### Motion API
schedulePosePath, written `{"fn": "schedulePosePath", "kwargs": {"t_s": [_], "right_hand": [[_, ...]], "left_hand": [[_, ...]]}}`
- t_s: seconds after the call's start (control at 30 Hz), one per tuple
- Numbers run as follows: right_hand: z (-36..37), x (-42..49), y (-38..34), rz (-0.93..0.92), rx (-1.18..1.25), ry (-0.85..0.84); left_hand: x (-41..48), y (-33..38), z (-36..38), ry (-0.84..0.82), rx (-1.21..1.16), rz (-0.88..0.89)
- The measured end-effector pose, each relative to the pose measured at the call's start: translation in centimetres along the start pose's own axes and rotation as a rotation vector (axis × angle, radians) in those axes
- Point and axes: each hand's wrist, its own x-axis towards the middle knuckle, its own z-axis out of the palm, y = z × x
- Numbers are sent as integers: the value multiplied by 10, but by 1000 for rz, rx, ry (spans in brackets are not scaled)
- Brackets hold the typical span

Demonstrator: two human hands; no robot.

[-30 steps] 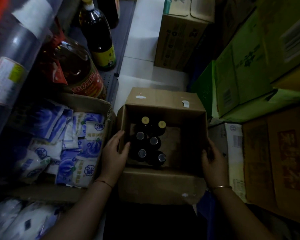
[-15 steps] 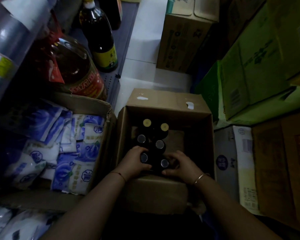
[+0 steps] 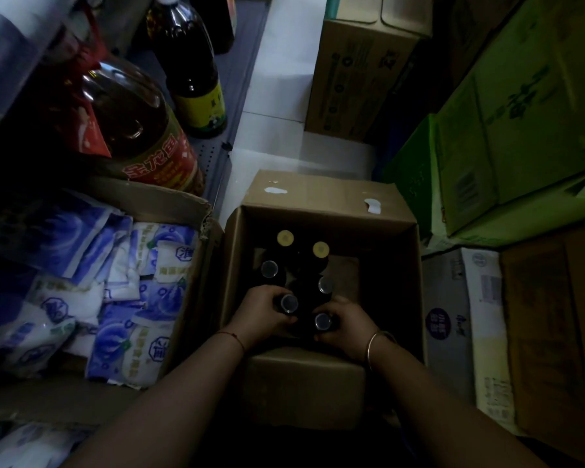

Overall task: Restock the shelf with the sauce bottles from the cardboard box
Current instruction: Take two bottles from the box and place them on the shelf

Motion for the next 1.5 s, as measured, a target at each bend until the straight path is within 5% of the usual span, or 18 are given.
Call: {"fn": "schedulePosePath", "kwargs": {"t_s": [0.3, 0.53, 1.03, 1.5], "right_hand": [[-25, -30, -16, -66, 47, 104], [-102, -101, -88, -94, 100, 264], [-361, -273, -384, -425, 178, 579], [-481, -372, -620, -969, 325, 737]], "left_hand": [[-22, 21, -15, -56, 59, 87], [-89, 109, -70, 29, 29, 198], [-294, 400, -286, 479, -17, 439], [-453, 574, -440, 922, -220, 697]]}}
